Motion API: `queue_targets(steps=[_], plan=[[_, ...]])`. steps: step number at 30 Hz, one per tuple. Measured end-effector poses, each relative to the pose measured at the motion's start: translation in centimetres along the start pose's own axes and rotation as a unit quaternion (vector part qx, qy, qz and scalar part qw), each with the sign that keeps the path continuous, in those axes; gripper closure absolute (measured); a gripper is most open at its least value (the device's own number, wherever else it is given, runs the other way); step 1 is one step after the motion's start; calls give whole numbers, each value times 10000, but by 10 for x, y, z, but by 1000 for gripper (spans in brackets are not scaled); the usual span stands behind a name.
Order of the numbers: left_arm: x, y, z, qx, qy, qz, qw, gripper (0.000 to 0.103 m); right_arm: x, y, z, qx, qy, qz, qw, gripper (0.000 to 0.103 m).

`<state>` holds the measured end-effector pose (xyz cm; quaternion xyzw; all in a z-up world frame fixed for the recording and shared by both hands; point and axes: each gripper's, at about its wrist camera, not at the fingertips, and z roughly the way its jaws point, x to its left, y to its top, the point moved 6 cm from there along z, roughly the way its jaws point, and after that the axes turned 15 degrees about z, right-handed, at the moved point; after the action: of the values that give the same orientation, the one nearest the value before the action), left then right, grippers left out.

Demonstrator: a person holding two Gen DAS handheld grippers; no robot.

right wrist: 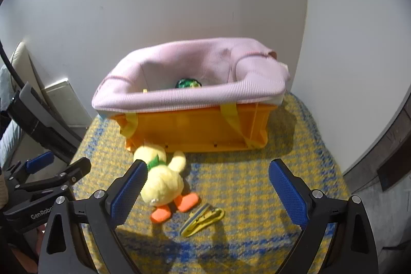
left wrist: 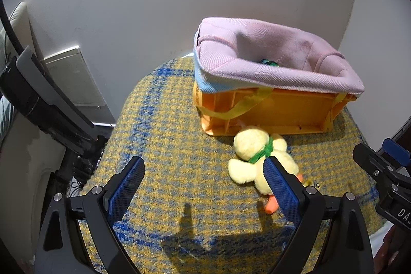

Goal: Organize objects
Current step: 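Withdraw both open tools from the basket toward the plush duck and clip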

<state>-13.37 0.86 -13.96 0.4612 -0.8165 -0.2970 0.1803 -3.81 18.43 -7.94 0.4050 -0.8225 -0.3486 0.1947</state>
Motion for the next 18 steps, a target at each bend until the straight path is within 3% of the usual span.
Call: queue_targets(steps=[12,18], plan=[[-2,-55,31,245,64,-122,9996,8,-11,-51,41,451,-310,89,9985,7],[-2,-65,40,285,101,-90,9995,8,-14,-68,60,675,-428,86,9968,8]])
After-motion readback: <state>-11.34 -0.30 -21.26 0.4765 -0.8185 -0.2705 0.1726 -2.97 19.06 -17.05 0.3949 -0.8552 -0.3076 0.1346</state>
